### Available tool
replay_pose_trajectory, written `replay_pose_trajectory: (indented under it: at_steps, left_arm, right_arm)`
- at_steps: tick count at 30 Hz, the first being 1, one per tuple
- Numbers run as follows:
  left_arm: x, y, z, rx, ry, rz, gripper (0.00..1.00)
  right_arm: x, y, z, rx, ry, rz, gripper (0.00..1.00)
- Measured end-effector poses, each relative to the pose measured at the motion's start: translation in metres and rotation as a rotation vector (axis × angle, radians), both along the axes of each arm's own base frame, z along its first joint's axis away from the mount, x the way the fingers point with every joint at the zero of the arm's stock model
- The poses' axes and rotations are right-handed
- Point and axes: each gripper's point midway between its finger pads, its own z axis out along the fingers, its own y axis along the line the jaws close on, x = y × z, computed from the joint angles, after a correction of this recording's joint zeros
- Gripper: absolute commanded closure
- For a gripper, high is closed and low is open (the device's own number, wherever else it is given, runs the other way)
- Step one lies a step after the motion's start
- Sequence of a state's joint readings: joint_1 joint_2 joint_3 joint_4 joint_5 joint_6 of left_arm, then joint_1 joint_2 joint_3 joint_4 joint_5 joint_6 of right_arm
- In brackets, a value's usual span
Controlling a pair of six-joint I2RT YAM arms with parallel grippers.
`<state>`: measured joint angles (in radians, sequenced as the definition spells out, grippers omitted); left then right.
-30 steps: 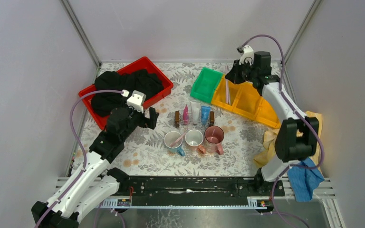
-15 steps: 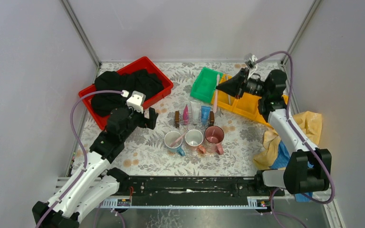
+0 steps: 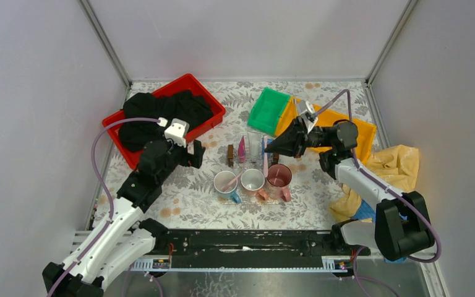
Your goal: Prepare toiletry sets of a toothbrush and toothpaste on the tray
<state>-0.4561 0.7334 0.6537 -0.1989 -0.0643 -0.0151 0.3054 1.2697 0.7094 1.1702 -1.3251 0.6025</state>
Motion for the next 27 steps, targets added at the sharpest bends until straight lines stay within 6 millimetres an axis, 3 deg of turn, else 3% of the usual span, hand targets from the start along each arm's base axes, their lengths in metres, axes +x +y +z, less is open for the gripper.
replay_pose_trajectory:
  at_steps: [4,13,27]
  left_arm:
    - [0.000,0.000,0.000,0.000,-0.001,0.003,0.00]
    - [0.001,0.002,0.000,0.002,-0.001,0.008,0.00]
    - [0.001,0.002,0.000,0.002,-0.001,0.008,0.00]
  right_arm:
    - [-0.012,0.010,-0.012,0.002,-0.009,0.037,1.00]
    - [-0.002,0.030,-0.028,0.009,-0.031,0.014,1.00]
    - [0.006,0.033,-0.067,-0.053,-0.040,-0.040,1.00]
